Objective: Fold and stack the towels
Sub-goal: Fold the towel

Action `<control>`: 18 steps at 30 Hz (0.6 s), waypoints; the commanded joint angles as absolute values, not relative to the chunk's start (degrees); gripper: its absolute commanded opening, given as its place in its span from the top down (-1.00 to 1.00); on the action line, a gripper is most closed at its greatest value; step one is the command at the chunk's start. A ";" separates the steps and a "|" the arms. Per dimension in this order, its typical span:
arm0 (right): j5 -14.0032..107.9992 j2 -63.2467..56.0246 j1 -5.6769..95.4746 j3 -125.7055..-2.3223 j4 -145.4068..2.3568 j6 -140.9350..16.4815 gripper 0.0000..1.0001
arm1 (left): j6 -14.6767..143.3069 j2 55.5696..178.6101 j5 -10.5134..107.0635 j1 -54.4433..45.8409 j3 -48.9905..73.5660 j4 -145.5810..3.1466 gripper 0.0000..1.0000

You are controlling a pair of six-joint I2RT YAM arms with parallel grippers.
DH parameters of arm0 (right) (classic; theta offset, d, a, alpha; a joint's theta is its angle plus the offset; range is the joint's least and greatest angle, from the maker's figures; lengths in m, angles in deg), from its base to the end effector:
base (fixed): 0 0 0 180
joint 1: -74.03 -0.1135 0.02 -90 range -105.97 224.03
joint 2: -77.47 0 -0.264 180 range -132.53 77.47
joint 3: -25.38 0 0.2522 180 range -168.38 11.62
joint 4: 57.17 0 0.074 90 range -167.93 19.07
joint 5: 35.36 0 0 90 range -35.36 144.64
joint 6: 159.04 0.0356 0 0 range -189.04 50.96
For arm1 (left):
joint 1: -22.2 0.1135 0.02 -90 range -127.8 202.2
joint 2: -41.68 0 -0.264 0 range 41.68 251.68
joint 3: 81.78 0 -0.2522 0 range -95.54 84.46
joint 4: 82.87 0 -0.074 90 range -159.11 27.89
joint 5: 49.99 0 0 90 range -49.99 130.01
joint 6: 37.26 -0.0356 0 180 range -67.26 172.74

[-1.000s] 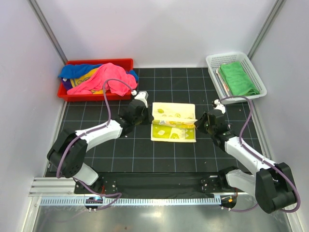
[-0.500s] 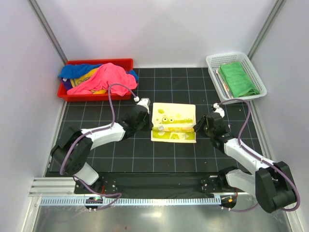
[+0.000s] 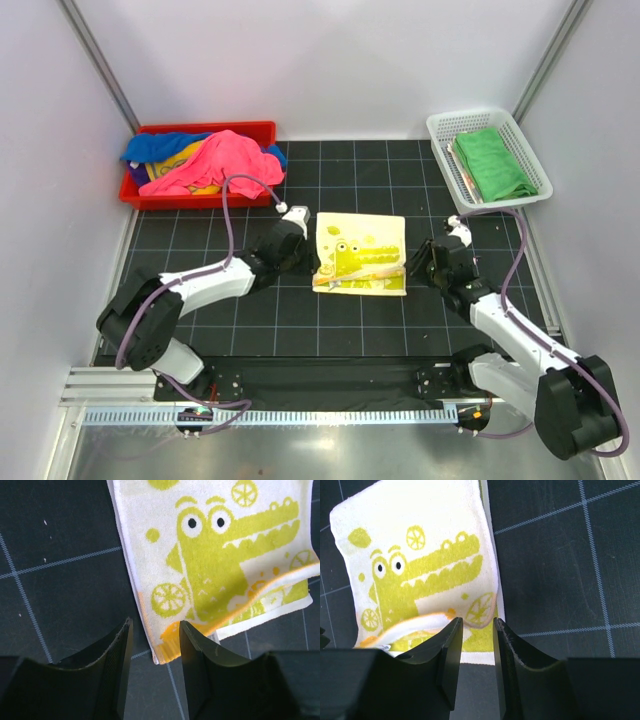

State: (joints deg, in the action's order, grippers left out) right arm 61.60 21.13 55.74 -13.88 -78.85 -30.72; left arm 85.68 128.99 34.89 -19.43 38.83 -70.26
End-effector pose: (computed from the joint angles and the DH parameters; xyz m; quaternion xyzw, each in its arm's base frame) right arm 0.1913 0.0587 0.1907 0.1824 0.8817 0.1565 0.4060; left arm 0.2365 -0.2060 0.1880 0.0501 0.9062 -0.2209 0.3572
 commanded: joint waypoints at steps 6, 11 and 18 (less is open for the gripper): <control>64.22 23.07 55.31 -17.56 -80.95 -31.33 0.24 | 85.17 125.71 34.05 -19.73 36.12 -69.29 0.13; 64.74 19.30 55.31 -19.92 -79.99 -32.38 0.20 | 84.73 129.56 31.23 -19.64 31.64 -66.21 0.09; 65.46 -0.38 57.15 -34.68 -80.25 -36.61 0.18 | 80.34 140.27 28.41 -15.34 17.67 -62.35 -0.06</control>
State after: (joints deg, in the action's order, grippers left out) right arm 64.86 4.72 56.25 -28.50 -82.55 -33.95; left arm 83.35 136.82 30.87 -17.83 22.79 -64.05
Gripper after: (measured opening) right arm 0.409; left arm 0.525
